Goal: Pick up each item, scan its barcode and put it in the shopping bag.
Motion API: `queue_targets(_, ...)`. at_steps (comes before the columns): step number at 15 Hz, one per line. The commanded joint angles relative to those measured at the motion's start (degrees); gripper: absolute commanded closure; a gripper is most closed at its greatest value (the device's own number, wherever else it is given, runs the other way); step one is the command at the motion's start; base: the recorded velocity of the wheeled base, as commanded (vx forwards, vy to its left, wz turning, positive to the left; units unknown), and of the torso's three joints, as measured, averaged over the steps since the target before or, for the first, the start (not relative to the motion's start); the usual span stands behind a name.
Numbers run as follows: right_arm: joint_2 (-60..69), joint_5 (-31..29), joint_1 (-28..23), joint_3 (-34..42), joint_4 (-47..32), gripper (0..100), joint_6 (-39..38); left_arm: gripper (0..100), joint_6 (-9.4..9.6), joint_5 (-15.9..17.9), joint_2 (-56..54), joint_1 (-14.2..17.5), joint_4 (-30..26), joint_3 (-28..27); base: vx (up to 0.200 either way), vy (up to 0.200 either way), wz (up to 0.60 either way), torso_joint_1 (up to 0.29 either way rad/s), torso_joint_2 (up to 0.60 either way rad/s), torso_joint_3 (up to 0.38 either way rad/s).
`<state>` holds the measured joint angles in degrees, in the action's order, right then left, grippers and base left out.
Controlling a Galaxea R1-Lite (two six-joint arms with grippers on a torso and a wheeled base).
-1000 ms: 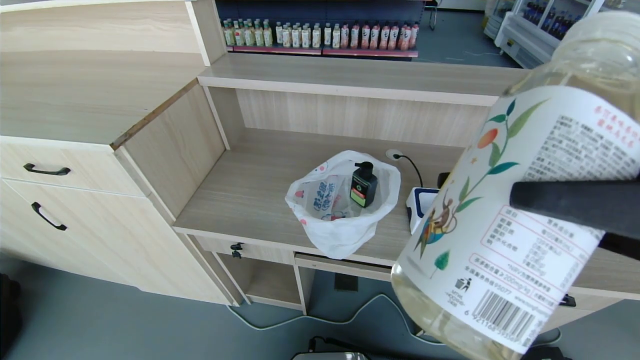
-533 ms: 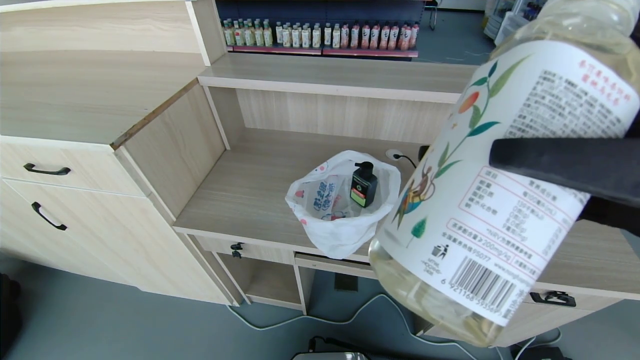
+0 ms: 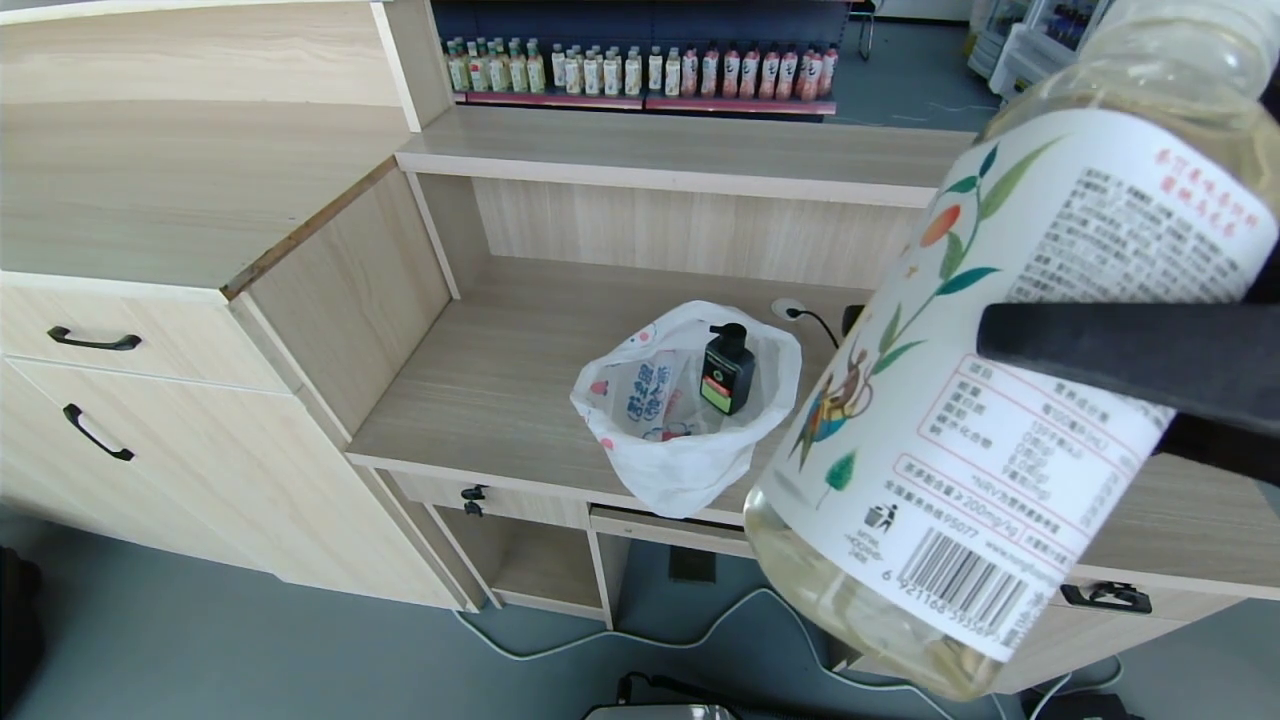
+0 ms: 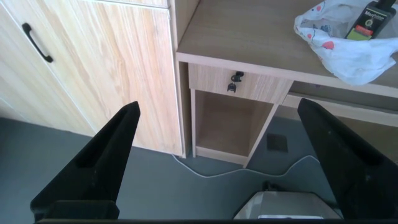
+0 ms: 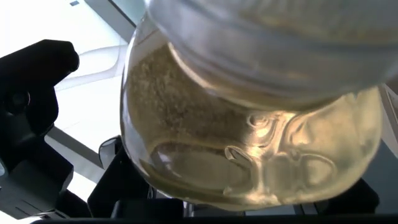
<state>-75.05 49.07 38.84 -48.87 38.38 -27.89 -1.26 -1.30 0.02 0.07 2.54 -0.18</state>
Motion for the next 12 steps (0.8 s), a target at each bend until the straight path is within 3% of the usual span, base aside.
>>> queue_targets(1,-0.5,-0.2,-1.8,1.3,0.3,100,3.2,0,-0.06,0.0,0.0,0.0,0.0,0.0,0.0,0.0,0.0,0.0,0.0,0.0)
queue_targets(3,-3.4,-0.1,-9.2,3.3,0.3,100,17.5,0,-0.06,0.0,0.0,0.0,0.0,0.0,0.0,0.0,0.0,0.0,0.0,0.0)
queue_targets(7,-11.4,0.0,-30.8,6.0,0.2,100,56.3,0,0.03,0.0,0.0,0.0,0.0,0.0,0.0,0.0,0.0,0.0,0.0,0.0)
queue_targets(10,-17.0,0.1,-35.9,5.1,2.8,100,77.2,0,0.03,0.0,0.0,0.0,0.0,0.0,0.0,0.0,0.0,0.0,0.0,0.0)
queue_targets(12,-22.2,0.2,-36.5,4.9,10.4,100,84.2,0,0.03,0.0,0.0,0.0,0.0,0.0,0.0,0.0,0.0,0.0,0.0,0.0)
